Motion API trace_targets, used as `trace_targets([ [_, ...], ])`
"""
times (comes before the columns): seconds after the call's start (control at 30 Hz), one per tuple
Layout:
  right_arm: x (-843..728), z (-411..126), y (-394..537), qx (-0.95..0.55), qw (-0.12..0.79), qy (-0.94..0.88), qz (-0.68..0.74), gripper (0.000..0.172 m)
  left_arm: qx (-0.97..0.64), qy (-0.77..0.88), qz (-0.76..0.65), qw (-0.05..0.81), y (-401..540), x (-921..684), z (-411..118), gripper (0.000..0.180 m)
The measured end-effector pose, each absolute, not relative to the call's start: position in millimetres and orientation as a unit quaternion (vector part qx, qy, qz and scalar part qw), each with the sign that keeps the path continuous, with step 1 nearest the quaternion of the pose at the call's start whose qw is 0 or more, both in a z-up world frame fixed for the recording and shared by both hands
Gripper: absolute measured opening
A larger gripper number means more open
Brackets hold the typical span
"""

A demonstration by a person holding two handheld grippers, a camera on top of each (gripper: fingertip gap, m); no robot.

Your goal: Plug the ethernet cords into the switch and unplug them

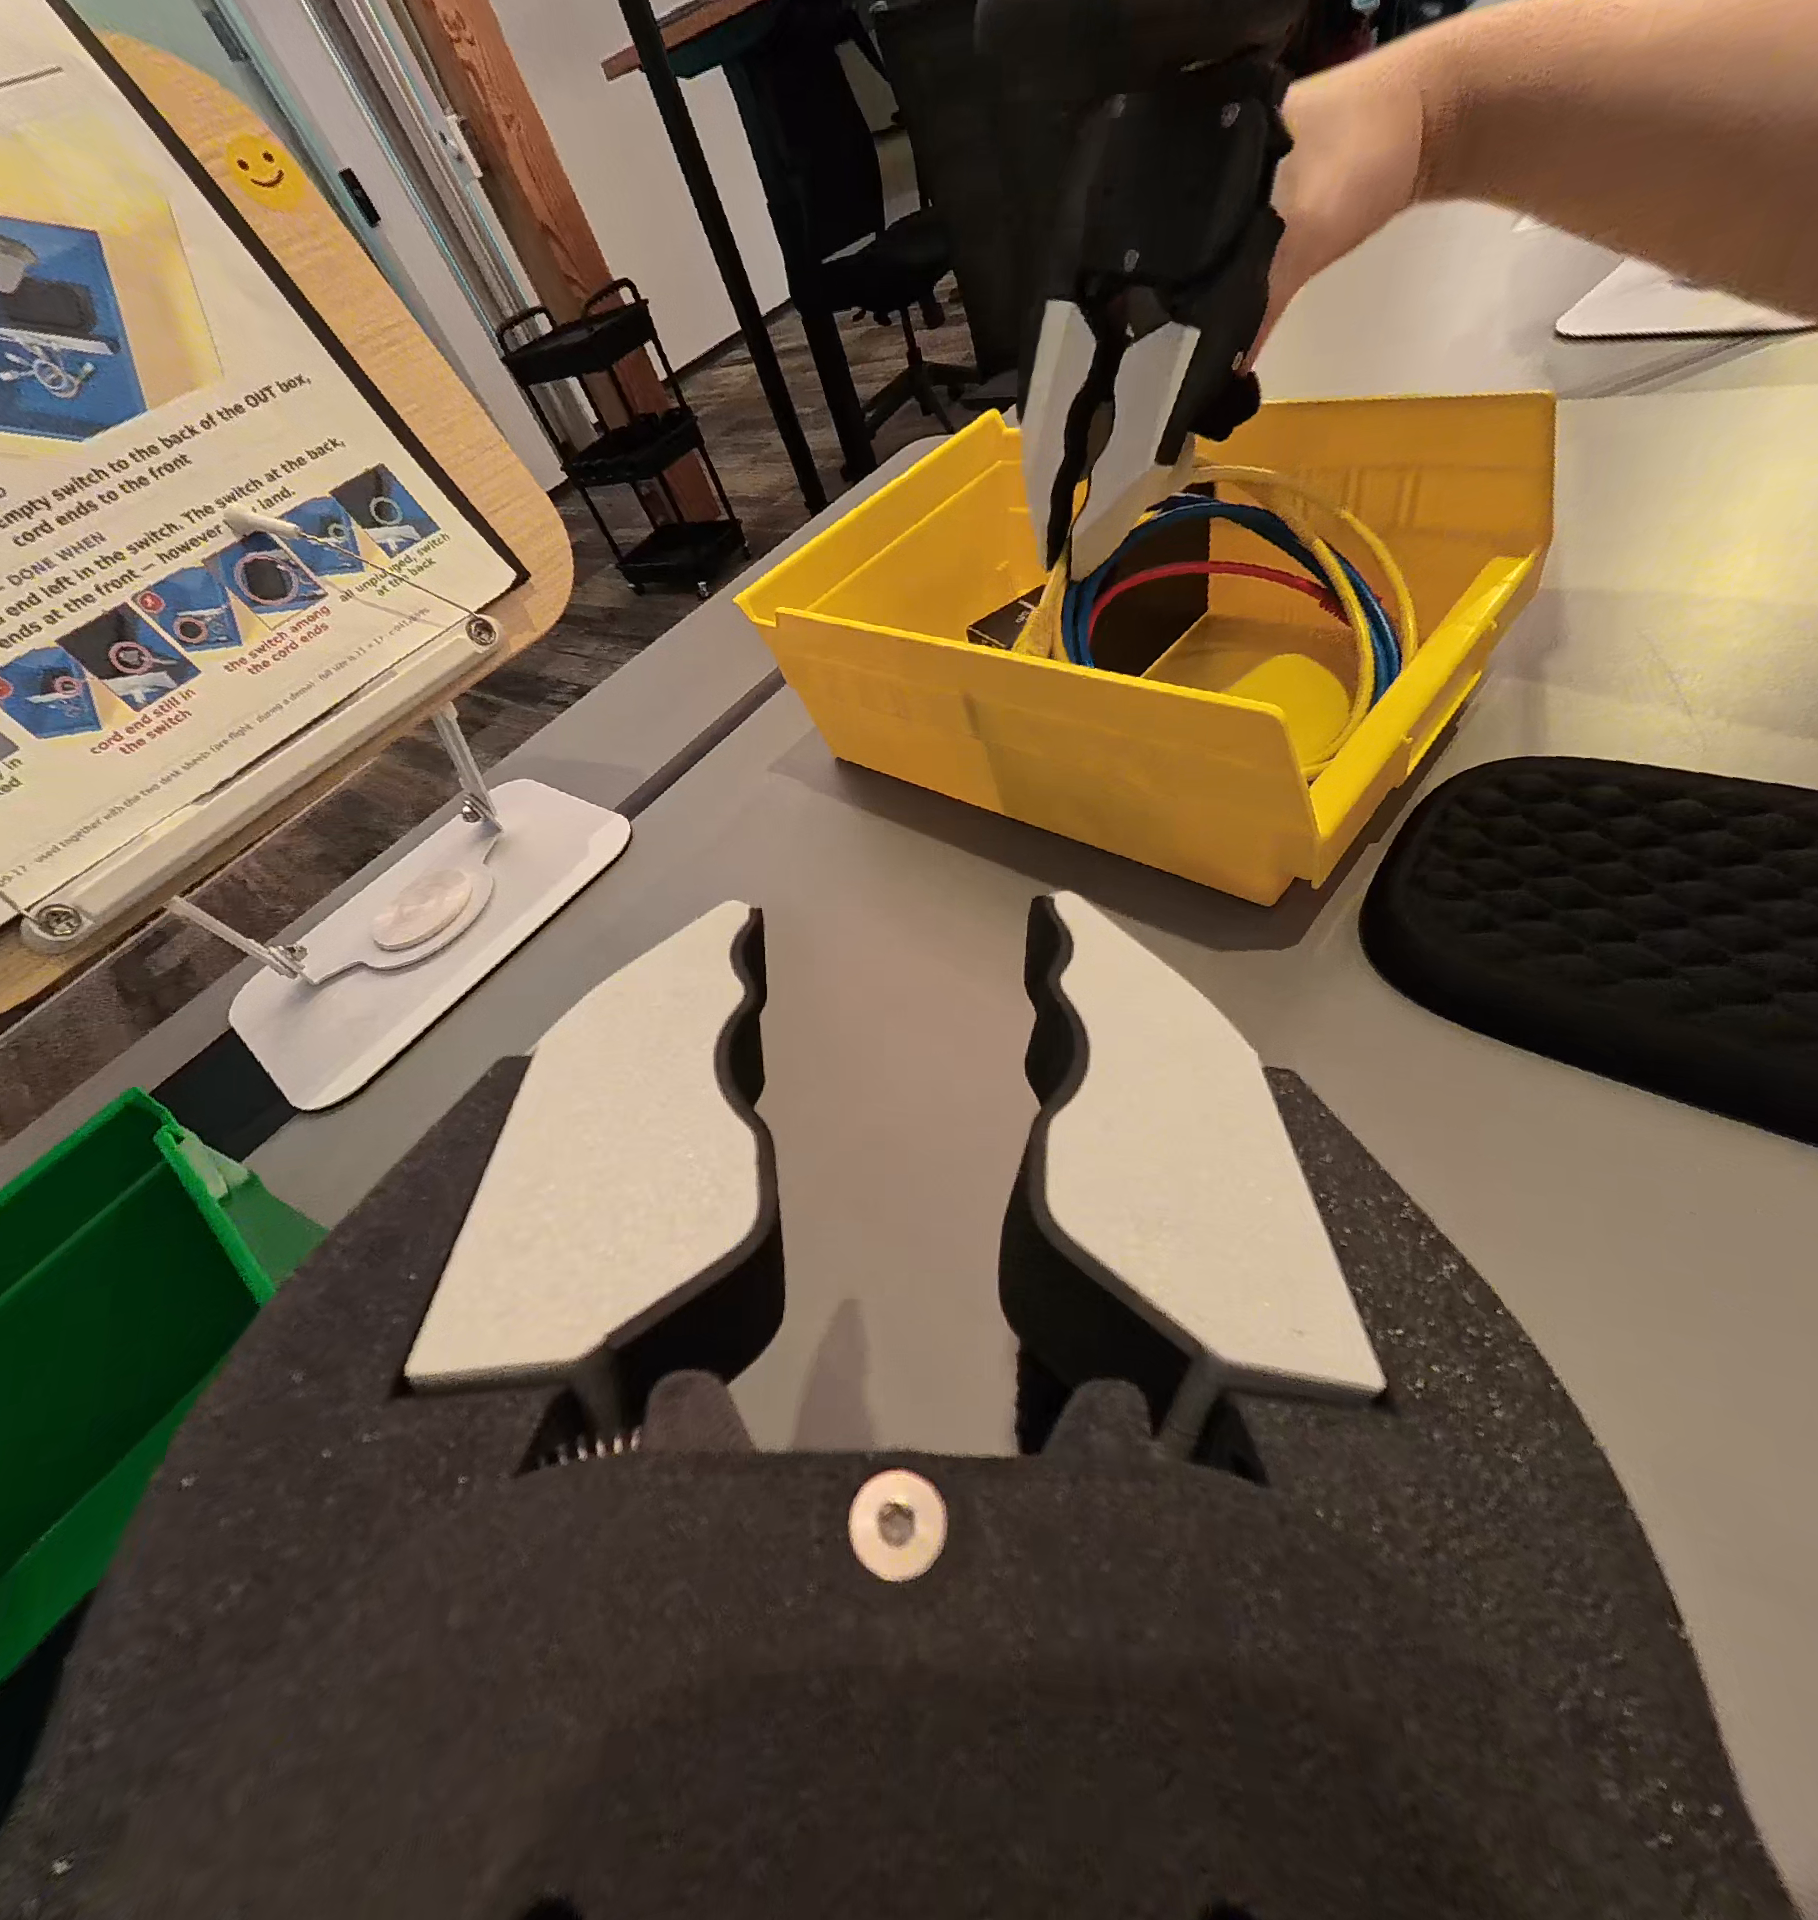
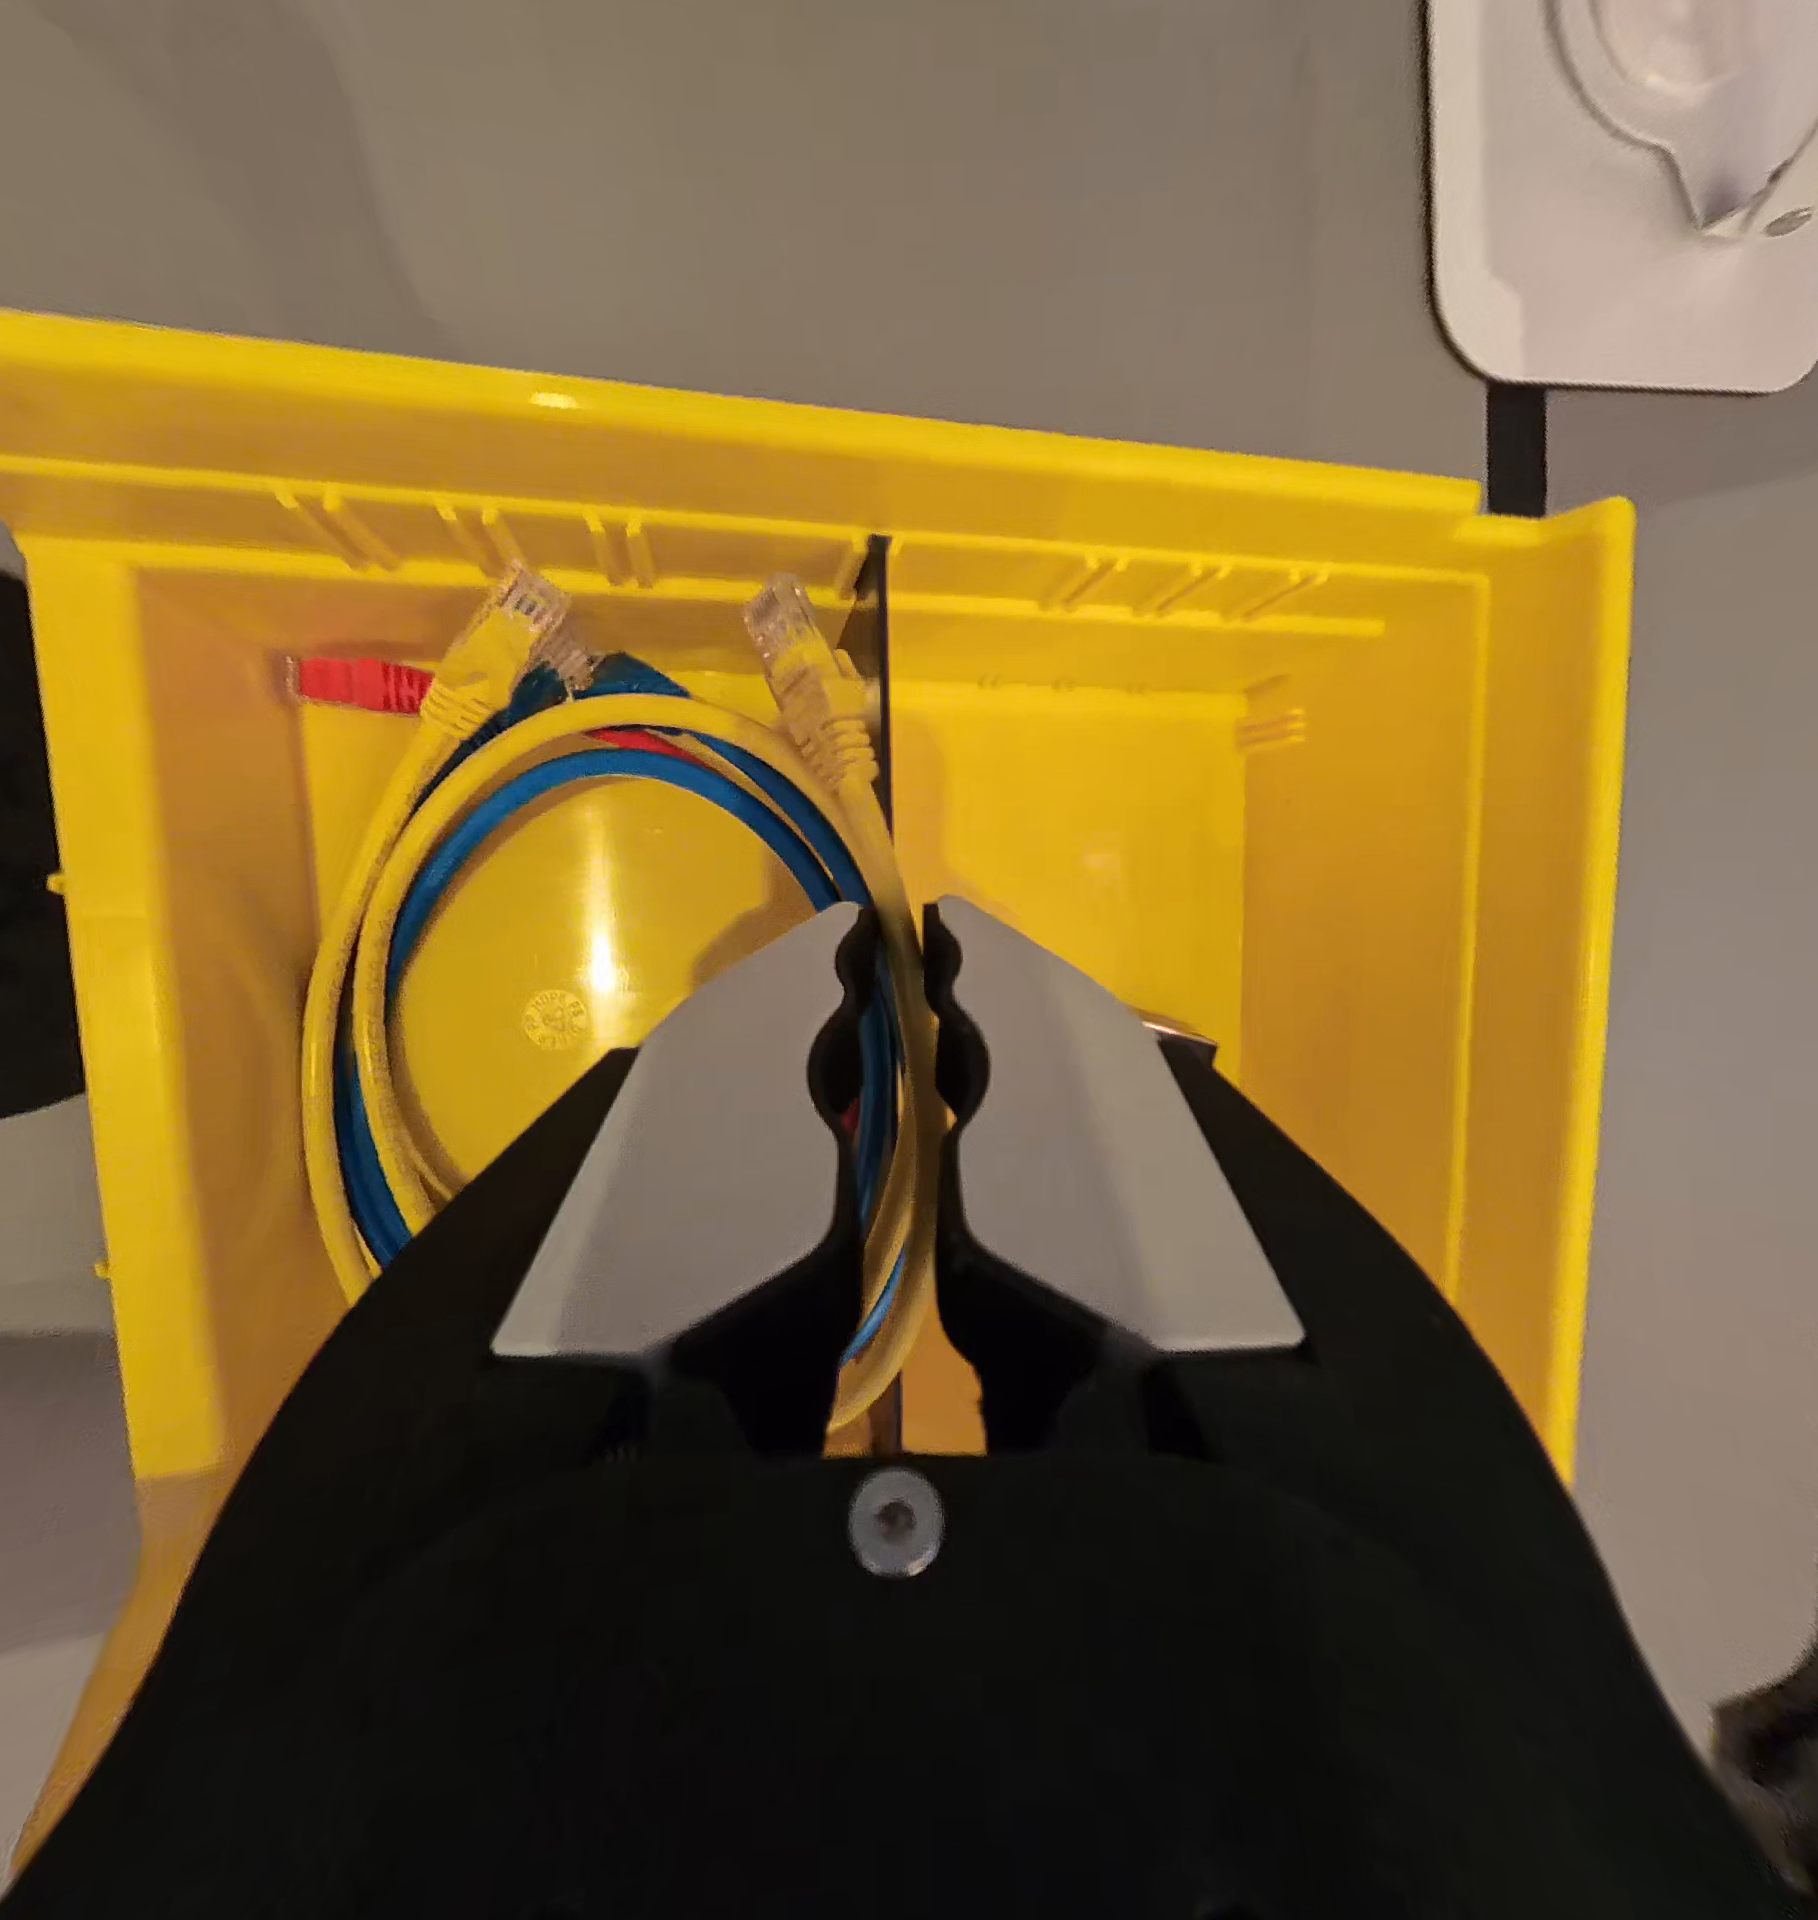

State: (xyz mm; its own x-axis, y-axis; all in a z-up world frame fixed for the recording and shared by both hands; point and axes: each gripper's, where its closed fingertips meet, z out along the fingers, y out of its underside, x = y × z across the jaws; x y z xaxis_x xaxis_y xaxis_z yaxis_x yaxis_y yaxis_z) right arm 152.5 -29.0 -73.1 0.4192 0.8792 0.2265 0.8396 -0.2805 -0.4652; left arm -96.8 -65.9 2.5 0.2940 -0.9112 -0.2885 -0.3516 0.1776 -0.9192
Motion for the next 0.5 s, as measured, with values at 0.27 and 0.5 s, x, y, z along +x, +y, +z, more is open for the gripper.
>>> trace_targets([
  [0.27, 139, -61, -33, -0.803, 0.207, -0.558, -0.011, 0.034, -0.591, 0.538, -0.247, 0.548, -63, -97, 0, 0.048],
  [0.5, 169, 62, -45, -0.803, 0.508, -0.312, -0.013, 0.035, -0.596, 0.501, -0.264, 0.569, -48, -117, 30, 0.053],
])
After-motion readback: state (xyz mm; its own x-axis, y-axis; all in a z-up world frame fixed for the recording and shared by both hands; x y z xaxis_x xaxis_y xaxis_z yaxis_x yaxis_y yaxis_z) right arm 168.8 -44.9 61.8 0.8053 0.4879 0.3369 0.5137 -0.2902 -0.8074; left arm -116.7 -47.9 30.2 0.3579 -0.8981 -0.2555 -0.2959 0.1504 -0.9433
